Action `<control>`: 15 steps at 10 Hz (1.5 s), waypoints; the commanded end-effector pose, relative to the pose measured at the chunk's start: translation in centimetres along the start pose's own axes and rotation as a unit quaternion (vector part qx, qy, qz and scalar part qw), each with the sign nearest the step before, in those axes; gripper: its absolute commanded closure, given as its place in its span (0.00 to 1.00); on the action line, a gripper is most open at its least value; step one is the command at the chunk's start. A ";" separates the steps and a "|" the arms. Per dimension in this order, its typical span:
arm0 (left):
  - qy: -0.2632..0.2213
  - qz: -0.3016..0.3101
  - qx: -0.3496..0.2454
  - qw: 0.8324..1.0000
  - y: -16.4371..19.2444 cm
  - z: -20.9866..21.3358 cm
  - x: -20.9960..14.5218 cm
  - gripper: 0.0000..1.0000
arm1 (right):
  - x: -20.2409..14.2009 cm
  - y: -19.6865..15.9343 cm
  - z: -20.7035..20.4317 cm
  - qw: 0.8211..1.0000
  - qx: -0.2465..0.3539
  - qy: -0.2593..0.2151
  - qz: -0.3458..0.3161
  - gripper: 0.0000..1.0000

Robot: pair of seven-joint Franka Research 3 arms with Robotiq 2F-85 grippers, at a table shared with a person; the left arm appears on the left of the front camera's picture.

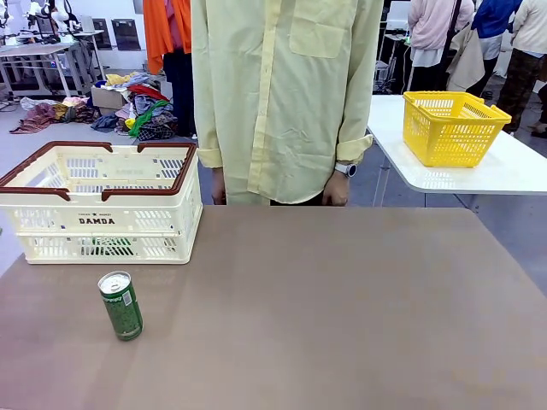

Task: Place the drinks into the Shopping basket.
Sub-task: Pick up one drink and place it into the Shopping basket.

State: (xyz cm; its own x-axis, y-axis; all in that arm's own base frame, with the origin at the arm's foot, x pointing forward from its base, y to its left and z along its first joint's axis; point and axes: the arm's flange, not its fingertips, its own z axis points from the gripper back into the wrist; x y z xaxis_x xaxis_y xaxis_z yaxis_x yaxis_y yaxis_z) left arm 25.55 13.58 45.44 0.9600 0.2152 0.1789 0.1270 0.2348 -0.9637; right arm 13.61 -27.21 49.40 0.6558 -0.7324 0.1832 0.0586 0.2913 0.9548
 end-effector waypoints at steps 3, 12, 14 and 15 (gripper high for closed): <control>0.043 -0.044 0.039 0.997 -2.8 -2.4 0.0 0.00 | 0.0 0.1 0.2 1.000 0.012 -0.007 0.012 0.00; 0.043 -0.044 0.039 0.997 -2.8 -2.4 0.0 0.00 | 0.0 0.1 0.2 1.000 0.012 -0.007 0.012 0.00; 0.043 -0.044 0.039 0.997 -2.8 -2.4 0.0 0.00 | 0.0 0.1 0.2 1.000 0.012 -0.007 0.012 0.00; 0.043 -0.044 0.039 0.997 -2.8 -2.4 0.0 0.00 | 0.0 0.1 0.2 1.000 0.012 -0.007 0.012 0.00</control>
State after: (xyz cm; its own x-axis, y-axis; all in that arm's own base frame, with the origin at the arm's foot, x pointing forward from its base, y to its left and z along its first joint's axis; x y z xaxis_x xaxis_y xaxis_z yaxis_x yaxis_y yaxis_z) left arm 25.91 10.49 47.61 0.9664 0.1110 0.2319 0.1824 0.3395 -0.9227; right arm 13.62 -27.20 49.40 0.6561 -0.7321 0.1832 0.0587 0.2915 0.9548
